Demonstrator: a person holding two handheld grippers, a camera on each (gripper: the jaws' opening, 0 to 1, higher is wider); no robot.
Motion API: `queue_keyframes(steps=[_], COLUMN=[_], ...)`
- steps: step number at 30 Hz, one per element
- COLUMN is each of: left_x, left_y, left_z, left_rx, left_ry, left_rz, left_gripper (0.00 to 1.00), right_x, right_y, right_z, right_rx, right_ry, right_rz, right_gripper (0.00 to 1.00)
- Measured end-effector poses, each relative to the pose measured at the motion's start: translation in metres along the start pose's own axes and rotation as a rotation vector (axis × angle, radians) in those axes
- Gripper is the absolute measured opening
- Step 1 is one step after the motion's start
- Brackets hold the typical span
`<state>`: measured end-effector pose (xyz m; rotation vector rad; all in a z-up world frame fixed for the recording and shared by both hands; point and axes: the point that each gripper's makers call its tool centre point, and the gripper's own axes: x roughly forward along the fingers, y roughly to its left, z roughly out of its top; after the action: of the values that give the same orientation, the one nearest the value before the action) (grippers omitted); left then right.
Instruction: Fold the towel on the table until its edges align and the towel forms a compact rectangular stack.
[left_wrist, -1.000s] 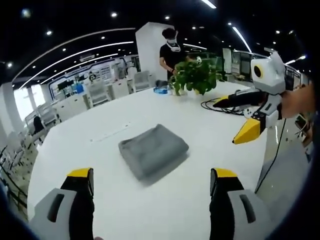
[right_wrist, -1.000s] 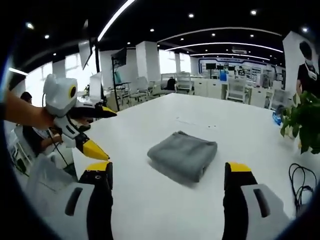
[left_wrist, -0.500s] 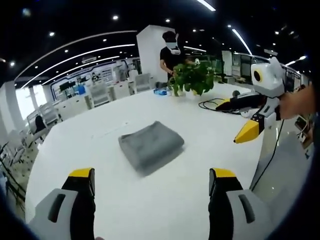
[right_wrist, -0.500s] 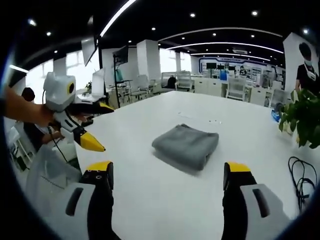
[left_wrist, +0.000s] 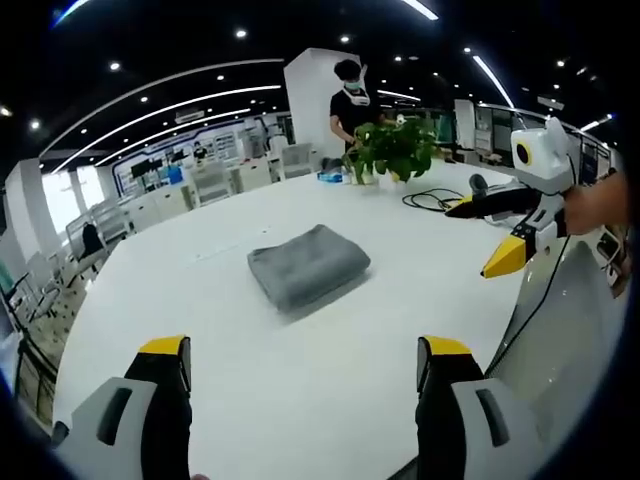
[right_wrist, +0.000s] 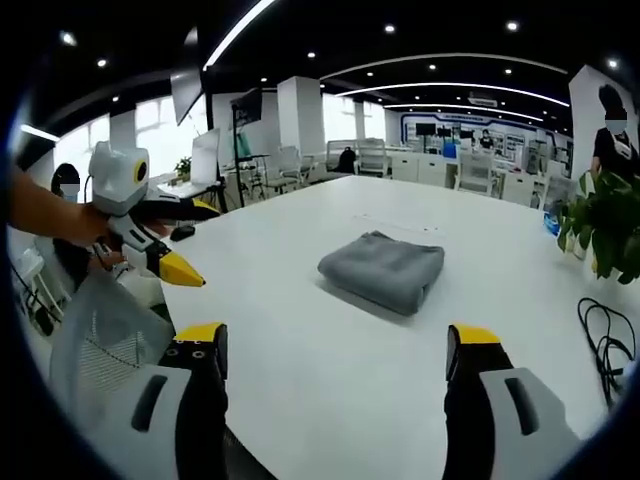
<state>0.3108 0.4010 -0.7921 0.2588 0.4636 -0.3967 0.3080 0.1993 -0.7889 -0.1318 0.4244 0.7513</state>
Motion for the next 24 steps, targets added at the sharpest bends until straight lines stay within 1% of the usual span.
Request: queue_keyframes(steps=[1, 2, 3, 5, 8, 10, 11, 12, 13, 16, 18, 19, 21, 24], left_x=[-0.008, -0.009, -0.004, -0.009, -0.008, -0.007, -0.009, -0.010, -0.011, -0.012, -0.013, -0.011, -0.012, -0.013], left_y=[0.000, 0.000, 0.001, 0.000, -0.001, 0.000, 0.000, 0.001, 0.001, 0.002, 0.003, 0.004, 0.004, 0.000], left_z=[-0.003, -0.005, -0.006, -0.007, -0.012, -0.016, -0.016, -0.018, -0.019, -0.023, -0.025, -0.028, -0.026, -0.025], left_rx=[-0.018, -0.030, -0.042, -0.046, -0.049, -0.062, -0.065, -0.061, -0.058, -0.075, -0.093, -0.082, -0.049, -0.059], left_ry=[-0.004, -0.009, -0.010, -0.016, -0.019, -0.020, -0.020, -0.023, -0.027, -0.041, -0.043, -0.037, -0.041, -0.049], left_rz=[0.012, 0.017, 0.019, 0.028, 0.031, 0.034, 0.036, 0.041, 0.047, 0.056, 0.066, 0.072, 0.074, 0.074], left_gripper=[0.96, 0.96, 0.96, 0.95, 0.95, 0.95, 0.95, 0.95, 0.95, 0.95, 0.95, 0.95, 0.94, 0.94], right_x=[-0.003, -0.005, -0.008, -0.011, -0.014, -0.015, -0.016, -0.017, -0.018, -0.020, -0.021, -0.021, -0.020, -0.019], right_y=[-0.001, -0.002, -0.002, -0.001, 0.000, 0.002, 0.003, 0.004, 0.004, 0.003, 0.000, -0.001, -0.003, -0.007], right_z=[-0.002, -0.003, -0.004, -0.007, -0.011, -0.011, -0.010, -0.008, -0.003, -0.001, -0.003, -0.004, -0.006, -0.009], right_rx=[-0.007, -0.005, 0.002, 0.005, 0.002, -0.015, -0.026, -0.037, -0.054, -0.099, -0.091, -0.084, -0.070, -0.038], right_ry=[-0.007, -0.008, -0.015, -0.021, -0.017, -0.012, -0.016, -0.023, -0.045, -0.054, -0.058, -0.062, -0.068, -0.070], right_rz=[-0.010, -0.016, -0.025, -0.031, -0.040, -0.047, -0.050, -0.051, -0.056, -0.063, -0.066, -0.066, -0.068, -0.077], right_gripper=[0.93, 0.93, 0.93, 0.94, 0.94, 0.94, 0.94, 0.95, 0.96, 0.97, 0.97, 0.97, 0.97, 0.96])
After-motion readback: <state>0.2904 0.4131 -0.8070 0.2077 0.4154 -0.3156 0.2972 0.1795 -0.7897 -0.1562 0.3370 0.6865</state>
